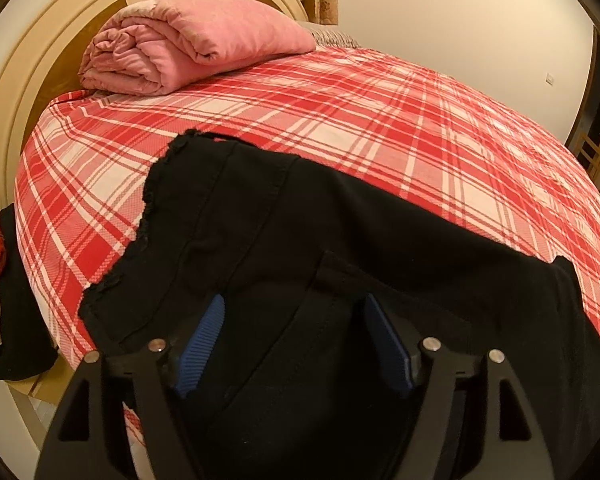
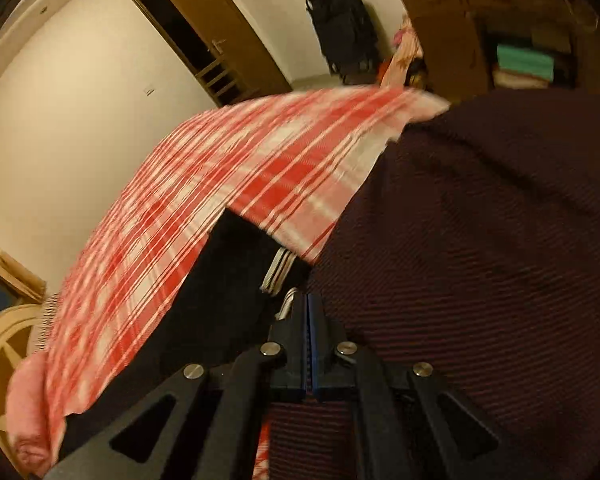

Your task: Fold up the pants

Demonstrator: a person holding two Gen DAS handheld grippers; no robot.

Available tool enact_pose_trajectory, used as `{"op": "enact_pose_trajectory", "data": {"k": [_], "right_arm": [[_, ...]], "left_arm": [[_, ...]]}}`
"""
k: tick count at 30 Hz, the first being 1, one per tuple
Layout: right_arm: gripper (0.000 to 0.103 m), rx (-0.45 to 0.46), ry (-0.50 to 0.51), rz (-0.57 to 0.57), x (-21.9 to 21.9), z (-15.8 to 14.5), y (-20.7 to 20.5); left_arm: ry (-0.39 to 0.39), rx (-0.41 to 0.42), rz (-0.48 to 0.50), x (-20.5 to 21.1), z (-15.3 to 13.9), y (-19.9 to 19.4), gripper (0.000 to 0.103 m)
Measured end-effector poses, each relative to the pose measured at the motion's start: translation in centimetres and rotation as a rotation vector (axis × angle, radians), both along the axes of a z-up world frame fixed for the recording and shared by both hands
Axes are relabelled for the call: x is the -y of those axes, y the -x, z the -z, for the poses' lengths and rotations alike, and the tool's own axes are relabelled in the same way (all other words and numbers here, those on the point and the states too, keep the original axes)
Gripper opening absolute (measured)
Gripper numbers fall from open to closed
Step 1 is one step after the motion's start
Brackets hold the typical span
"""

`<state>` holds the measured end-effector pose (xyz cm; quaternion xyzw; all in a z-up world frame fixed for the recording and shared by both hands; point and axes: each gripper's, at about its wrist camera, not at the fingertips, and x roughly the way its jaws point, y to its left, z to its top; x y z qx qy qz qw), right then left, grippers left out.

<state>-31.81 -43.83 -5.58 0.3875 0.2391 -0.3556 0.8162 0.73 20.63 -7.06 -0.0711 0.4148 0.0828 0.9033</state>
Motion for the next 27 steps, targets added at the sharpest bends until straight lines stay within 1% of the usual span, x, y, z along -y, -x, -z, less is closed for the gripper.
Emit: {"op": "enact_pose_trajectory", "data": {"k": [2,3,4,5,6,7,10,11,12,13,14,16,17,18,21,23,24,26,27], "right_arm": [[0.002,0.019,-0.018,-0.052,0.2,-1.0,-0.8],[0.007,0.013,-0.012,-0.083,0.4,-1.3,-1.4],[0.022,-0.031,0.018,-0.134,0.8,-1.8,-2.9],[0.034,-0.066,0.041,-0.163,0.8,-2.0,-3.9],[0.059,-0.088,0.063,-0.193,1.2,-2.0,-4.7],[0.068,-0.108,0.079,-0.216,1.7,-1.9,-5.6],[0.068,-0.19,0.105,-0.287,3.2,-1.0,-7.8],[0.068,-0.244,0.131,-0.298,3.4,-0.4,-8.6],[0.065,-0.288,0.145,-0.307,3.6,0.2,-9.2],[0.054,-0.333,0.146,-0.337,3.8,0.9,-9.9],[0.046,-0.356,0.132,-0.368,3.7,1.5,-10.3],[0.014,-0.411,0.142,-0.384,3.5,2.2,-10.8],[0.014,-0.423,0.17,-0.4,3.1,2.0,-10.8],[0.013,-0.407,0.186,-0.414,2.8,1.5,-10.7],[0.012,-0.318,0.201,-0.444,1.9,-1.2,-9.0],[0.012,-0.279,0.209,-0.442,1.6,-3.0,-7.4],[0.012,-0.271,0.207,-0.435,1.6,-3.6,-6.7],[0.012,-0.269,0.195,-0.421,1.9,-3.8,-5.5],[0.012,-0.289,0.196,-0.41,2.1,-3.6,-4.9]], "left_arm": [[0.0,-0.005,0.004,0.0,-0.1,-0.1,0.076],[-0.001,-0.007,0.008,0.0,-0.2,0.0,0.076],[-0.003,-0.007,0.009,0.1,-0.4,0.0,0.076],[-0.004,-0.006,0.013,0.3,-0.5,0.2,0.076],[-0.002,-0.005,0.022,0.5,-0.7,0.4,0.076],[0.001,-0.004,0.028,0.7,-0.9,0.5,0.076],[0.008,0.014,0.052,1.7,-1.6,1.3,0.076],[0.009,0.021,0.065,2.2,-1.9,1.6,0.076],[0.008,0.028,0.084,2.8,-2.1,1.9,0.076],[0.006,0.033,0.105,3.5,-2.3,2.2,0.076],[0.002,0.037,0.127,4.2,-2.5,2.4,0.076],[-0.014,0.041,0.166,5.7,-2.7,2.7,0.076],[-0.019,0.039,0.186,6.5,-2.7,2.8,0.076],[-0.022,0.034,0.202,7.1,-2.7,2.7,0.076],[-0.029,0.02,0.261,9.3,-2.7,2.7,0.076],[-0.019,0.018,0.301,10.4,-2.9,2.9,0.076],[-0.015,0.022,0.325,10.9,-3.1,3.1,0.076],[-0.027,0.035,0.362,12.0,-3.4,3.3,0.076],[-0.034,0.037,0.37,12.4,-3.5,3.3,0.076]]}}
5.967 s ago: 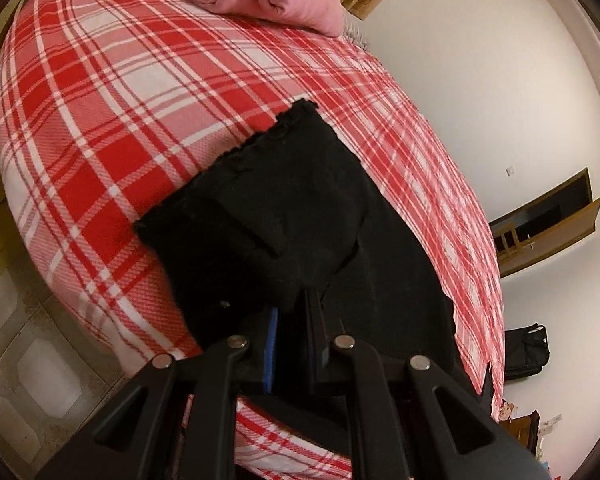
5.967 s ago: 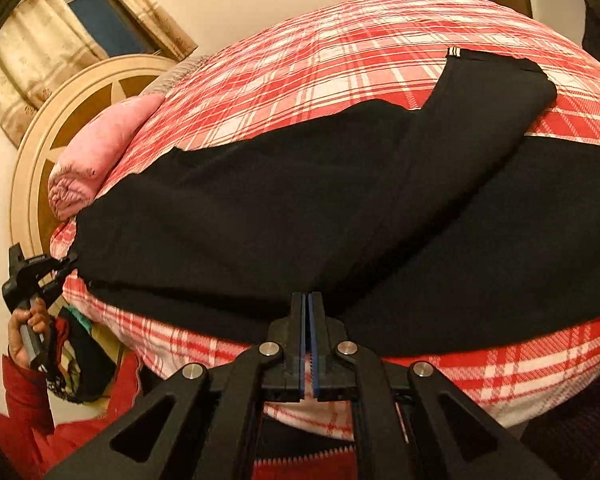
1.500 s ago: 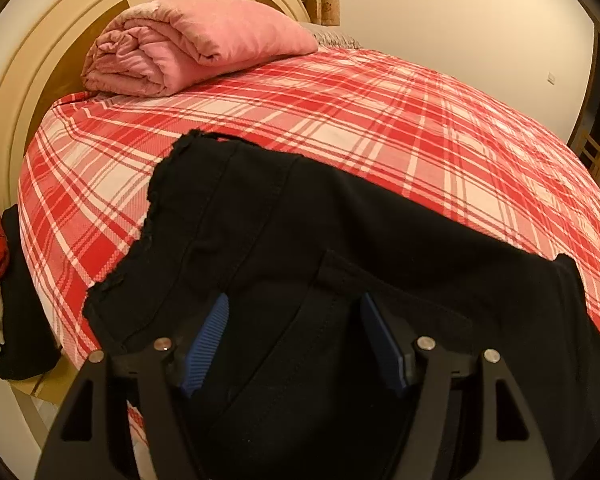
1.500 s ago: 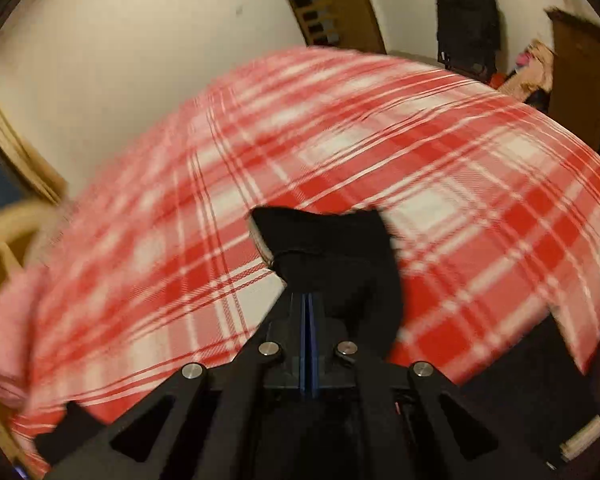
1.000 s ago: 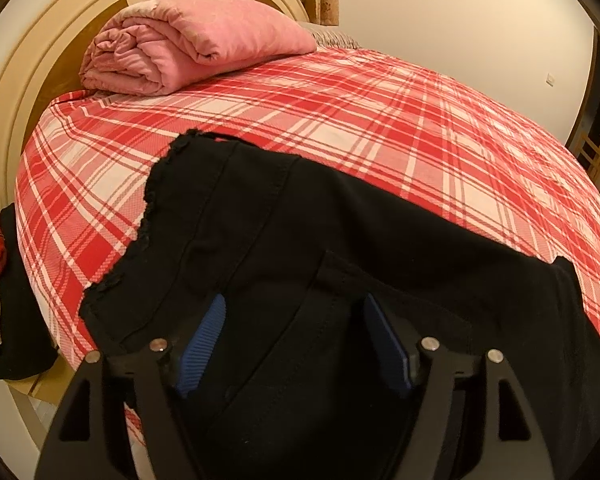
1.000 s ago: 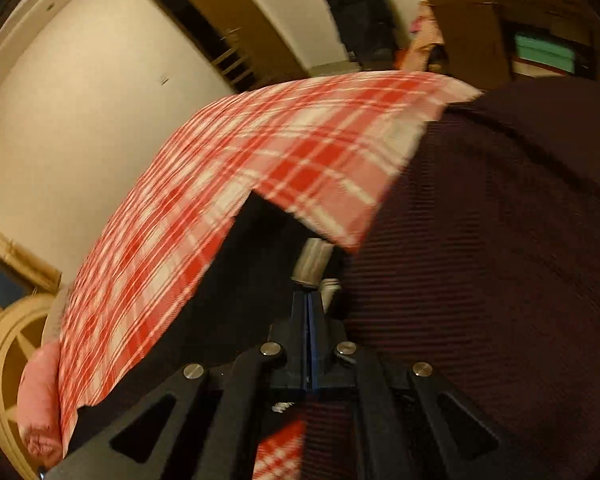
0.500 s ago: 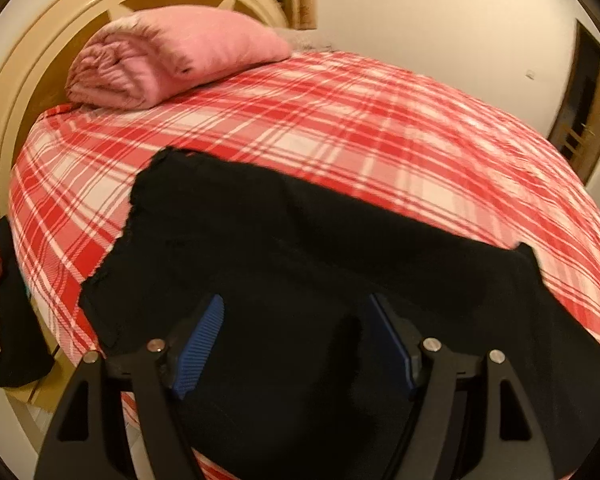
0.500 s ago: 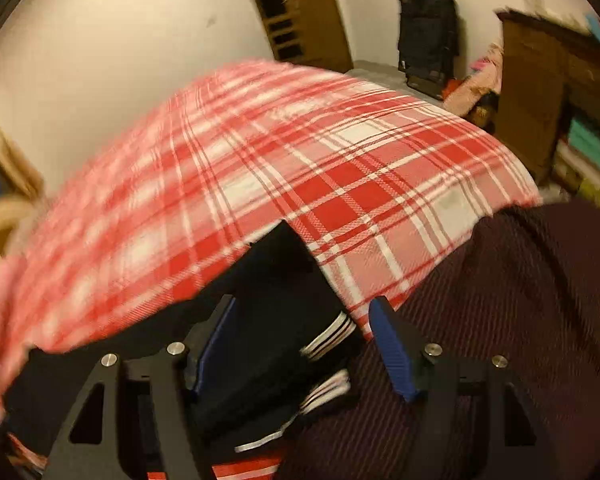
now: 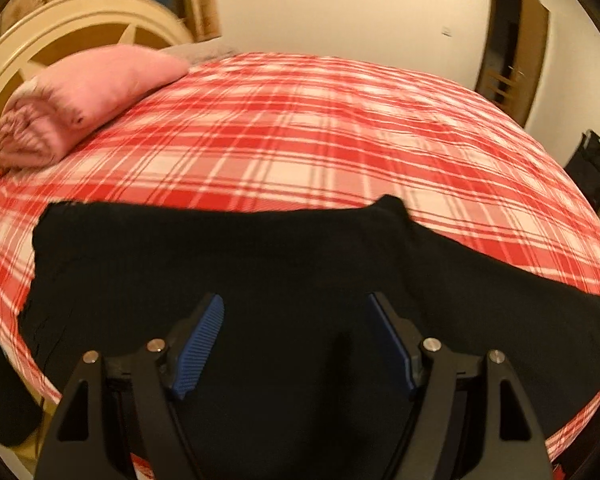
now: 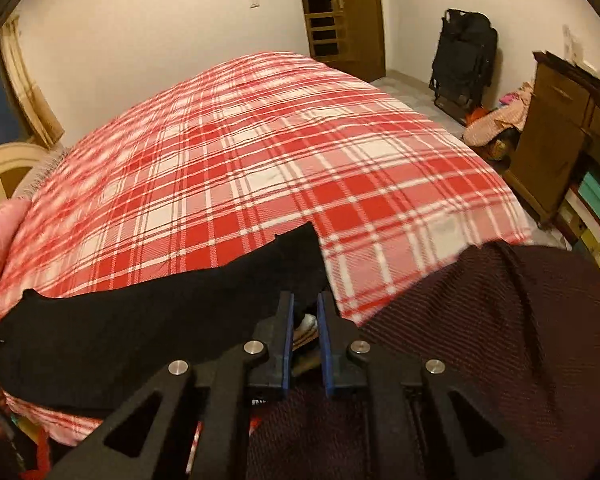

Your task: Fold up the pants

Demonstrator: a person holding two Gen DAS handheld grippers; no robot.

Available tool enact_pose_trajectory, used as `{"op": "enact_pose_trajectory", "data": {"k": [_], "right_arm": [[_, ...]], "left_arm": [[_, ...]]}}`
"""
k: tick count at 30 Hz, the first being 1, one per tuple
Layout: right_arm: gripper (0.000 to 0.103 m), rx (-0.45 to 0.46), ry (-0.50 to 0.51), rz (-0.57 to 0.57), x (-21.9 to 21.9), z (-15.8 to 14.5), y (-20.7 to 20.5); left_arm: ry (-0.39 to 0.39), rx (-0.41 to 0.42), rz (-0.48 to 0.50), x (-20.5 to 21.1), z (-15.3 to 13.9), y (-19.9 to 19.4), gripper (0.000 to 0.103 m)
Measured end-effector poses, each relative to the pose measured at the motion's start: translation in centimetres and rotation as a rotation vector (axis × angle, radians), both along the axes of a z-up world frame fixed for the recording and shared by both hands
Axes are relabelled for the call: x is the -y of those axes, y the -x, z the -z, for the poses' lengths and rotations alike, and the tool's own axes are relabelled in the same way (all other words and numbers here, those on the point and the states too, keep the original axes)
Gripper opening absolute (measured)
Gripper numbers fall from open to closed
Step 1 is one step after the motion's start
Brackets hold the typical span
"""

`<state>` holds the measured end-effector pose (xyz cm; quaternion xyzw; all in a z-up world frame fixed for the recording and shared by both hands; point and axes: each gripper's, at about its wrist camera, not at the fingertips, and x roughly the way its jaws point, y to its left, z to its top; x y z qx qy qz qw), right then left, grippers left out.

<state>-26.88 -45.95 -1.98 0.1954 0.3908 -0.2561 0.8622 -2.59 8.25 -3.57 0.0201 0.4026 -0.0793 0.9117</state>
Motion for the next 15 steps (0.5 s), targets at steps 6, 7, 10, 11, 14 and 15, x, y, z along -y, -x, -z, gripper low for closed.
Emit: {"op": "enact_pose_trajectory", "data": {"k": [6,7,10,11,14,15], "right_arm": [[0.012,-0.168,0.194,0.206,1.3,1.6,2.2],[0.012,-0.08,0.18,0.161,0.3,0.7,2.0],[0.012,0.026,0.107,-0.016,-2.3,-0.4,-0.6],[0.012,0.023,0.093,-0.092,-3.6,-0.3,-2.2],[0.012,-0.024,0.081,-0.192,-6.1,1.4,-6.1],[0.012,-0.036,0.061,-0.211,-6.8,2.3,-6.9]], "left_arm": [[0.007,-0.011,0.062,1.6,-0.1,0.1,0.076],[0.002,-0.003,0.074,2.0,-0.2,0.2,0.076],[-0.01,0.013,0.101,3.1,-0.6,0.6,0.076],[-0.01,0.013,0.108,3.4,-0.6,0.6,0.076],[0.008,0.005,0.132,4.5,-0.5,1.0,0.076],[0.016,0.0,0.146,5.0,-0.4,1.2,0.076]]}}
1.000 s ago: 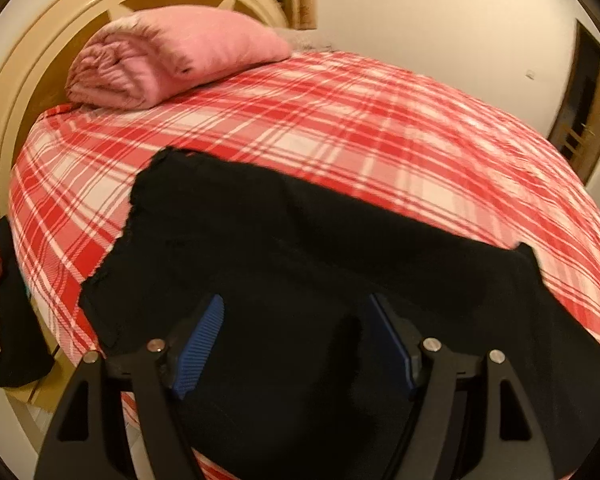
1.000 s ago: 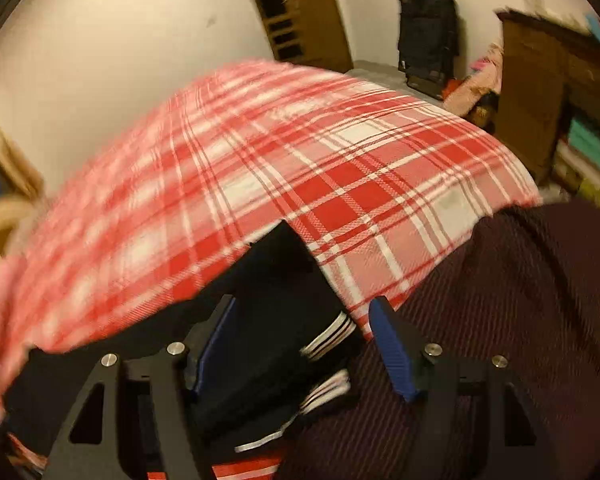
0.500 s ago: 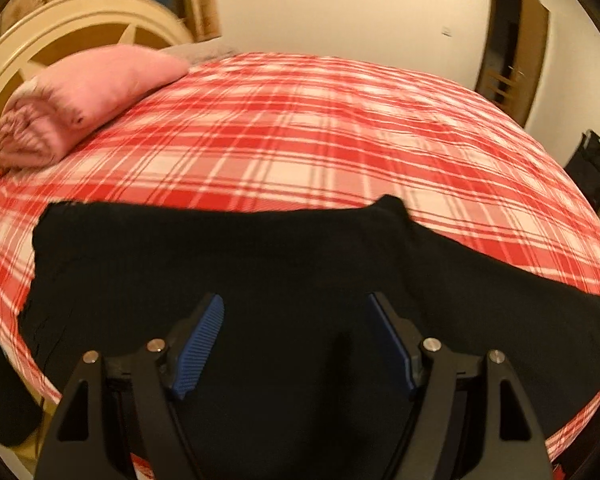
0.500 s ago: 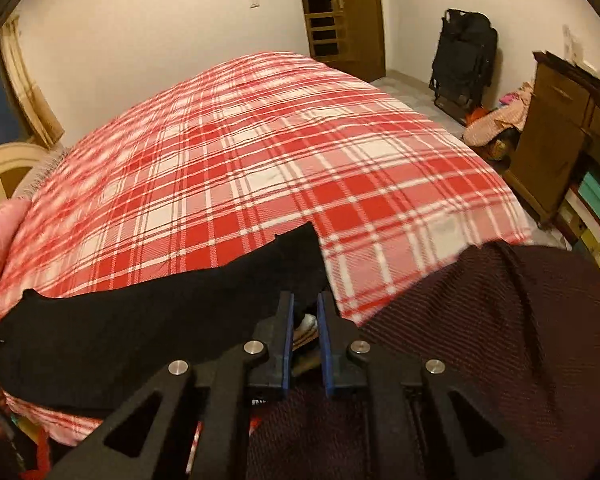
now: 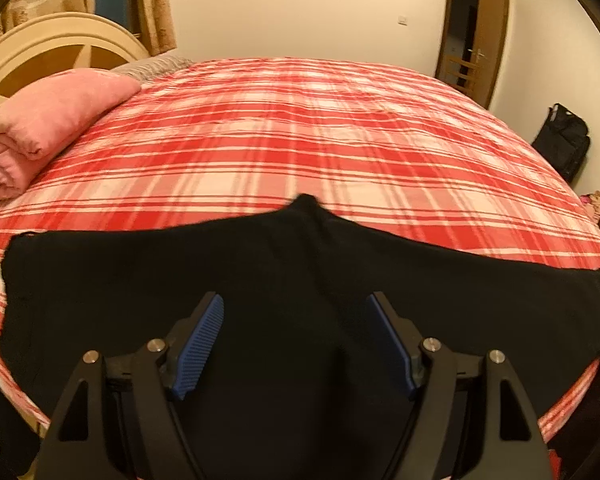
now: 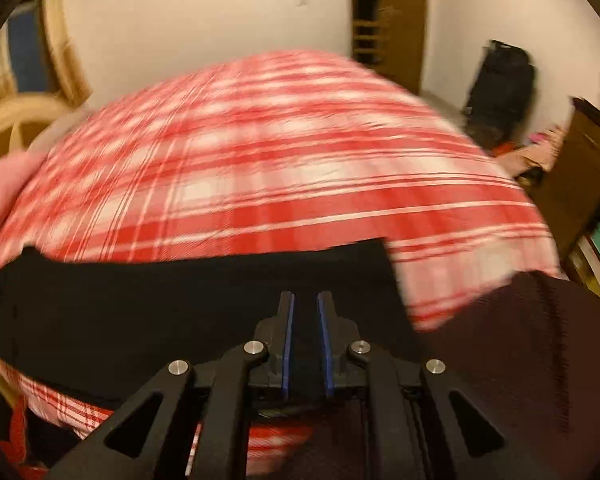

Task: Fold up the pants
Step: 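Smooth the folded pants with the left gripper while the right gripper holds the edge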

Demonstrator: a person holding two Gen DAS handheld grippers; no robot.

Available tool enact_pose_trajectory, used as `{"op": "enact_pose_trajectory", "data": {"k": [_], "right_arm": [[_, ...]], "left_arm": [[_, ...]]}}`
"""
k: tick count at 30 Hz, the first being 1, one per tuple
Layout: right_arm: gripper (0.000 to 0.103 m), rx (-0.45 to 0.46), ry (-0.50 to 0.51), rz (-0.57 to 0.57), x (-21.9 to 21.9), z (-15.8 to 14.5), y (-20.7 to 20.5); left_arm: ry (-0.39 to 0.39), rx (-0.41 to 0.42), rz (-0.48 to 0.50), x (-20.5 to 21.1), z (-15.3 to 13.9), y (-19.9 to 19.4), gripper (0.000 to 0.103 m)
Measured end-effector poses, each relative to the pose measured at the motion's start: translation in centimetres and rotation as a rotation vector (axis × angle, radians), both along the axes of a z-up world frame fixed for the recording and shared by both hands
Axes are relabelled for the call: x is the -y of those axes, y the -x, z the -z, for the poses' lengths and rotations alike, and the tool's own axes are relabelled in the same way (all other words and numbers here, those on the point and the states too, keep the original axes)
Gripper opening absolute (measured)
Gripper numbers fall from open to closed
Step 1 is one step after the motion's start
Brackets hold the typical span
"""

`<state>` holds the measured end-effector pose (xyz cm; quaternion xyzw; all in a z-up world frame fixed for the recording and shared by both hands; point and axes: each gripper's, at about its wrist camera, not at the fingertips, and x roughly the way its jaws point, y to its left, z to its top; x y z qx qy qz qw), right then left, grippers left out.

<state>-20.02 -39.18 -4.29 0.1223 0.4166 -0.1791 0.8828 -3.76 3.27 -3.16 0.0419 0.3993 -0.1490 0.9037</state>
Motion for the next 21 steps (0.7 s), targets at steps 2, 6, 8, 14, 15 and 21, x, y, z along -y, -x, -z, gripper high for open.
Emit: {"op": "enact_pose_trajectory", "data": {"k": [2,6,8,14,15,21], "right_arm": [[0.012,-0.048,-0.059,-0.038,-1.0,2.4,-1.4],[0.012,-0.133,-0.105,-0.029,-2.4,6.4,-0.8],[0.012,-0.156,-0.127,-0.011,-2.7,6.8,0.5],[0.013,-0.167,-0.112,-0.021,-2.3,4.3,1.7],[0.013,-0.117,-0.1,0.002,-1.6,3.2,1.8],[0.025,-0.001,-0.056,0.188,5.7,1.0,-0.2]], "left_arm": [[0.003,-0.009,0.028,0.9,0.3,0.4,0.076],[-0.032,-0.001,0.082,2.6,1.1,1.4,0.076],[-0.077,0.021,0.094,3.1,1.6,1.7,0.079],[-0.097,-0.034,0.084,2.7,3.7,1.4,0.087],[-0.098,-0.035,0.082,2.7,3.8,1.5,0.087],[-0.018,0.005,0.083,2.6,2.5,2.5,0.087]]}}
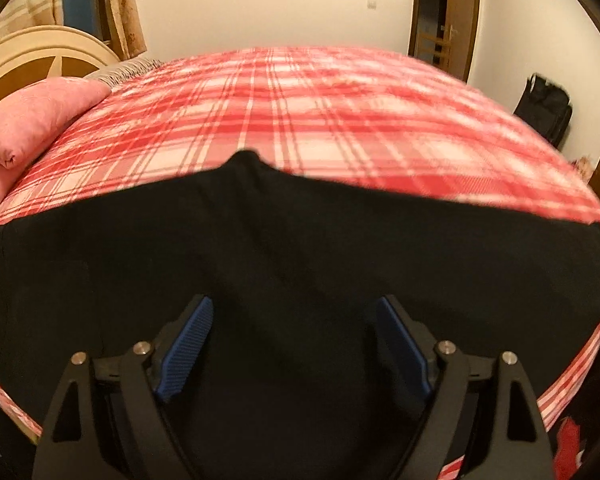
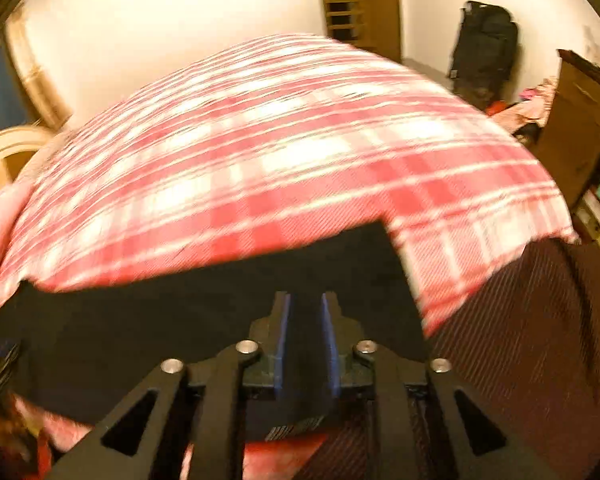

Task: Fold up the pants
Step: 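Smooth the folded pants with the left gripper while the right gripper holds the edge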

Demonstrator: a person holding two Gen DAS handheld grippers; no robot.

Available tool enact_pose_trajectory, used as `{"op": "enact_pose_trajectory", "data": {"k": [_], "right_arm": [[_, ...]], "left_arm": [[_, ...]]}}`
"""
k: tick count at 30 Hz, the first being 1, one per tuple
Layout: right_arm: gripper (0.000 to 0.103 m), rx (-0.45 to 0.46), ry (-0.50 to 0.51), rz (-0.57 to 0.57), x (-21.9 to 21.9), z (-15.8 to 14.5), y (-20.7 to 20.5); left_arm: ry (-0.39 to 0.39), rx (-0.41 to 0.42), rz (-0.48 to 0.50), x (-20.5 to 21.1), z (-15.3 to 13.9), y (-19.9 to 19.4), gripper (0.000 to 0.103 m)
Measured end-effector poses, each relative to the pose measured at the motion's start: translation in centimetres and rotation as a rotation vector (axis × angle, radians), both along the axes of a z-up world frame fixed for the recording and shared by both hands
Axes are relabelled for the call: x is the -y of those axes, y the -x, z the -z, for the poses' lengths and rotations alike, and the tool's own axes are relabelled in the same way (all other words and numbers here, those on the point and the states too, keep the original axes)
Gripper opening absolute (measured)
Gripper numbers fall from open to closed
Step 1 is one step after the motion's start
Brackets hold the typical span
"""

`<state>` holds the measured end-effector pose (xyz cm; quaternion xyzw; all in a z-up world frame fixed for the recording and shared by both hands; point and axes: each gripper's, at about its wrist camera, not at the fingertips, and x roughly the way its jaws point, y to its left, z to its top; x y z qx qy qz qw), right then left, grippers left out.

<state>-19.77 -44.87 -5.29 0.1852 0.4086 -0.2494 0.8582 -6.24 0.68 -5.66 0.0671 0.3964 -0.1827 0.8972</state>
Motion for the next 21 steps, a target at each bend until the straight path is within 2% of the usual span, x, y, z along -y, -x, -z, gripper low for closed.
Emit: {"op": "enact_pose_trajectory", "data": {"k": [2,4,6,7,8,10,12,13,15,17,20,21], "right_arm": [[0.035,-0.031,0.018,0.041,2.2,1.1,-0.6],[0.058,-0.058,-0.012,0.058,3.9,2.4,-0.6],[0.059,-0.081,-0.047,0.077,5.2,3.5,-0.3],[0.064,-0.055,-0.081,0.085,5.7,3.6,0.2],[0.065,-0.048,-0.094,0.094,5.7,3.8,0.7],[0.065,-0.05,-0.101,0.086,5.6,3.7,1.1],[0.067,-0.072,-0.129,0.029,5.4,4.2,0.9],[0.07,-0.078,-0.107,-0.023,4.8,4.2,0.8],[0.076,-0.127,-0.06,-0.135,3.5,4.6,0.1],[0.077,-0.136,-0.059,-0.221,2.6,4.8,0.0],[0.075,-0.147,-0.056,-0.224,2.5,5.0,0.0],[0.071,-0.145,-0.065,-0.215,2.5,4.9,0.1]], "left_arm": [[0.026,-0.001,0.021,0.5,-0.2,0.4,0.088],[0.003,-0.002,0.047,1.2,0.2,0.8,0.088],[-0.064,0.001,0.063,1.9,1.2,1.2,0.089],[-0.105,-0.002,0.065,2.3,1.9,1.3,0.09],[-0.1,0.023,0.063,2.2,1.9,1.6,0.092],[-0.102,0.005,0.072,2.2,1.7,1.7,0.096],[-0.105,0.004,0.077,2.0,1.5,1.7,0.096],[-0.108,0.006,0.072,1.9,1.3,1.7,0.096],[-0.097,0.02,0.06,1.2,0.6,1.8,0.096],[-0.069,0.039,0.034,0.3,0.0,1.8,0.096],[0.01,0.059,-0.022,-1.8,-1.3,1.4,0.096],[0.033,0.061,-0.041,-2.5,-1.6,1.1,0.096]]}}
